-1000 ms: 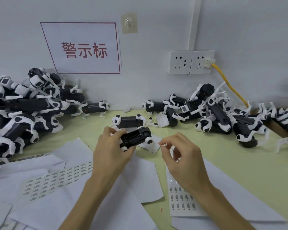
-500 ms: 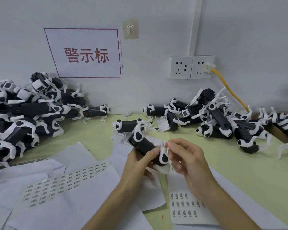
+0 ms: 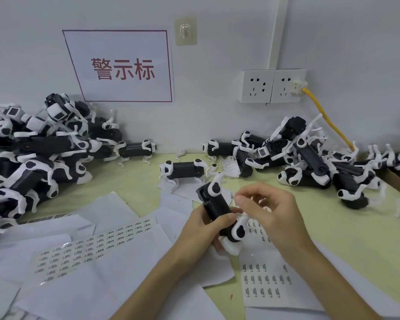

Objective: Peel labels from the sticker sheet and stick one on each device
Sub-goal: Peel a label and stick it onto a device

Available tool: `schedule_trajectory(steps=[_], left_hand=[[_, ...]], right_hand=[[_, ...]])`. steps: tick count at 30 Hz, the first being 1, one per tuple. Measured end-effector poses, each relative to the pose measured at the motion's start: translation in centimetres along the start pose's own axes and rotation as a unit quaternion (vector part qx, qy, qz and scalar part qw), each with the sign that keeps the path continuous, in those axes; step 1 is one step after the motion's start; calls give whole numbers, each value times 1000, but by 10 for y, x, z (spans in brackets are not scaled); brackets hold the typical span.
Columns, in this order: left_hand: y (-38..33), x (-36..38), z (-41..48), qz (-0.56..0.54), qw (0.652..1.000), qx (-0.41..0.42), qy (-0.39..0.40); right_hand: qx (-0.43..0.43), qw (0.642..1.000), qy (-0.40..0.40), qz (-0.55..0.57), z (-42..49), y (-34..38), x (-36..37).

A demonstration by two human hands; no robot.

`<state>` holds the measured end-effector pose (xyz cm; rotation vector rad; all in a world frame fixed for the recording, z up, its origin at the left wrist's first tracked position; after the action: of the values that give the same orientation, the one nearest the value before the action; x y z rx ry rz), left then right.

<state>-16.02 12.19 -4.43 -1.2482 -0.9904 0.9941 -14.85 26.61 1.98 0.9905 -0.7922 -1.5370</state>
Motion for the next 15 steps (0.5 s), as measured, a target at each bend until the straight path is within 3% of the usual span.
schedule_trajectory(steps=[15], left_hand=[[5, 3, 4, 46, 999, 23, -1]], right_hand=[[51, 997, 3, -57, -6, -17, 14]])
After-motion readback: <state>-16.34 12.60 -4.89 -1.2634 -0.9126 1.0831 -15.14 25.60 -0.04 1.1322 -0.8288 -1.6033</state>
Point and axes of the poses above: each hand's wrist, its own z-axis towards the middle knuckle, its own x-axis out of the palm, y = z × x, the point moved 8 cm from there along z, towards the middle knuckle, and after that the axes turned 2 degrees about -z, right-handed, at the moved point
